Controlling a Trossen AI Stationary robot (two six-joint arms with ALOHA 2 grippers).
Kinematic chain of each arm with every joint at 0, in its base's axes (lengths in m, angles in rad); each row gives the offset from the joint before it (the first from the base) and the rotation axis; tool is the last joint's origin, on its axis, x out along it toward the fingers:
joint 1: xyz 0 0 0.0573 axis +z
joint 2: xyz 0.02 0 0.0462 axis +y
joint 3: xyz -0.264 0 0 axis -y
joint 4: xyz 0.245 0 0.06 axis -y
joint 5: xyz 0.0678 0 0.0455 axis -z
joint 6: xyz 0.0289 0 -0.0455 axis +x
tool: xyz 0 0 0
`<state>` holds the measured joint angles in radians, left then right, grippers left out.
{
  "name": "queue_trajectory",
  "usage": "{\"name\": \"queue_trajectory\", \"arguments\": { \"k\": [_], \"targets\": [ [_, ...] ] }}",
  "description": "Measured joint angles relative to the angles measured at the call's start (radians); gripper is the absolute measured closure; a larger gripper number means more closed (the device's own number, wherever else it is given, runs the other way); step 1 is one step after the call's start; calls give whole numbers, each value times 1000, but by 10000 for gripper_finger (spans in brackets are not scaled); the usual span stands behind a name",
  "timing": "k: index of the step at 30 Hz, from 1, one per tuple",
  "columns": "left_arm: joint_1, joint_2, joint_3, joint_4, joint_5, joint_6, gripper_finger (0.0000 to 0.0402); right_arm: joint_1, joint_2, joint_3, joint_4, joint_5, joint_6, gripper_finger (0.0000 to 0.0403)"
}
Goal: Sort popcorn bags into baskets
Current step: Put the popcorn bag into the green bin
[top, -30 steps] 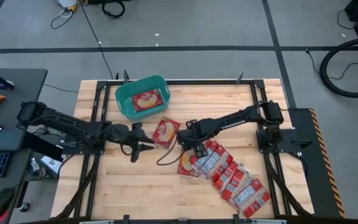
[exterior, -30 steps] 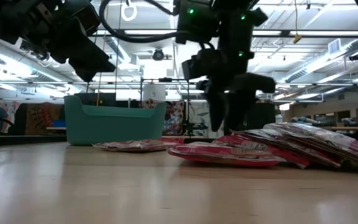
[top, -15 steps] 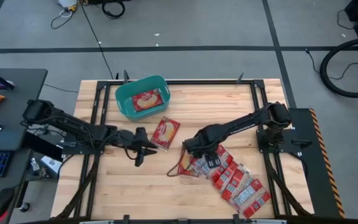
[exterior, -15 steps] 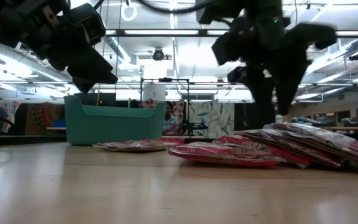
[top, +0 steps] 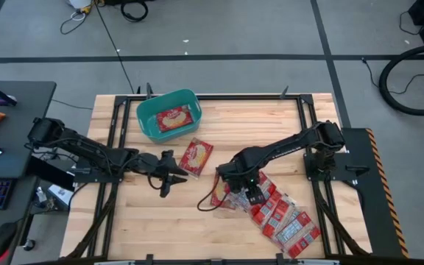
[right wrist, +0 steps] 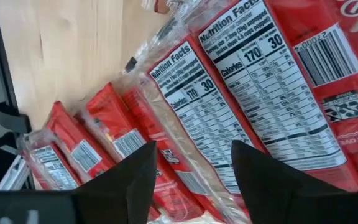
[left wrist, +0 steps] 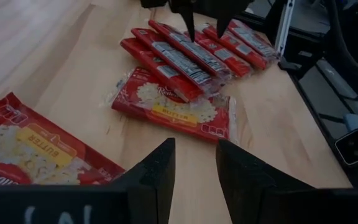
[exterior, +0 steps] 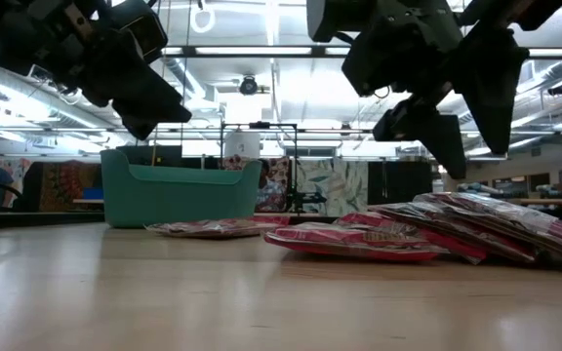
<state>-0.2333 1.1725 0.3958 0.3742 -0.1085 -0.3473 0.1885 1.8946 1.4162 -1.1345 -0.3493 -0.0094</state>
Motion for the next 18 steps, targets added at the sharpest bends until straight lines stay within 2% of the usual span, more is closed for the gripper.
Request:
{"name": "queue_trajectory", "arguments": {
  "k": [7,18],
  "targets": [
    [1,0,0,0,1,49,280,-2,29,-1,13,29,-71,169],
    [1,0,-1,-8,1,45,280,-8,81,2,-1,69,-152,176]
  ]
}}
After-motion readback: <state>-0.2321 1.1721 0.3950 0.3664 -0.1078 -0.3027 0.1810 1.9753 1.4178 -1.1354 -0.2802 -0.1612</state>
